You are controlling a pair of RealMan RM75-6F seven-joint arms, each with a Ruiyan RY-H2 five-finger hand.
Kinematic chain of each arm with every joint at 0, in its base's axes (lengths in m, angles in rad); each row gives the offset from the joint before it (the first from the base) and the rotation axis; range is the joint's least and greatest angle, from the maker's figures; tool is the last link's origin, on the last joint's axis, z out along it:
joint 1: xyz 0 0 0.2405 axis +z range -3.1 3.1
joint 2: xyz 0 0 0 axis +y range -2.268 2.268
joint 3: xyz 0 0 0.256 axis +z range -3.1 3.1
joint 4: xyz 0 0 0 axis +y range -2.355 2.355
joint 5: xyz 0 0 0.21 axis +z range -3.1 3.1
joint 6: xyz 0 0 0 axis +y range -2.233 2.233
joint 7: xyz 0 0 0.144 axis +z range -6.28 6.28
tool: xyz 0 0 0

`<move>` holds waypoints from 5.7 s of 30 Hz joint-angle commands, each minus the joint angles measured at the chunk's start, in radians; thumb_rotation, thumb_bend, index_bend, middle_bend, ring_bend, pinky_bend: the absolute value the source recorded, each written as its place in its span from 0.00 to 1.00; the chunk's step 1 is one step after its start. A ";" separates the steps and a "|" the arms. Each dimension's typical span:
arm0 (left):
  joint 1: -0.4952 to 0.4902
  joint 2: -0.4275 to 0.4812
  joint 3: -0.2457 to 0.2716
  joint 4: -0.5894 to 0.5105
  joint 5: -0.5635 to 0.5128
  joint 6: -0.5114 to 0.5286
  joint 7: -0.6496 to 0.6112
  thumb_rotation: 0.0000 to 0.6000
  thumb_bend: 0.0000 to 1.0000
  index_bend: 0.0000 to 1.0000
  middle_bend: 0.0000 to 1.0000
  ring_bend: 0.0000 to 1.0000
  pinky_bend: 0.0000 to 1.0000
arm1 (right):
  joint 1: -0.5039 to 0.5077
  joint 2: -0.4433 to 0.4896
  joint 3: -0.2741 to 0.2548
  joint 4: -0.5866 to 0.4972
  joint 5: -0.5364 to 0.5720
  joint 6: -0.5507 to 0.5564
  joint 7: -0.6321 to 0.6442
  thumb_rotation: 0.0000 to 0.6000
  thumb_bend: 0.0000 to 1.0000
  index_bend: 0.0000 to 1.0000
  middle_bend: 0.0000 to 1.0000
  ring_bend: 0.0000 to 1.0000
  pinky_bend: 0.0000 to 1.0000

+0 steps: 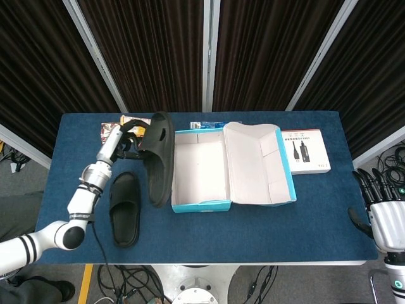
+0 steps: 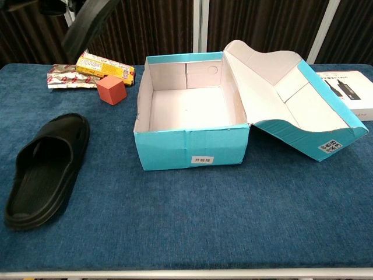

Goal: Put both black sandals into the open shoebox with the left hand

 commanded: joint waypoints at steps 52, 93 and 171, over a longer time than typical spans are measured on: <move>-0.417 -0.766 -0.047 1.061 0.026 -0.220 0.059 1.00 0.09 0.46 0.56 0.56 0.82 | 0.005 0.019 -0.001 -0.025 0.040 -0.045 -0.030 1.00 0.23 0.08 0.10 0.04 0.19; -0.437 -0.869 0.016 1.173 0.138 -0.109 0.425 1.00 0.07 0.10 0.07 0.09 0.44 | -0.001 0.020 -0.008 -0.017 0.027 -0.035 -0.014 1.00 0.23 0.08 0.10 0.04 0.19; 0.036 0.155 0.302 0.013 -0.147 -0.338 0.669 1.00 0.05 0.04 0.00 0.54 0.58 | 0.035 -0.022 -0.028 0.024 -0.028 -0.064 0.027 1.00 0.24 0.07 0.09 0.04 0.20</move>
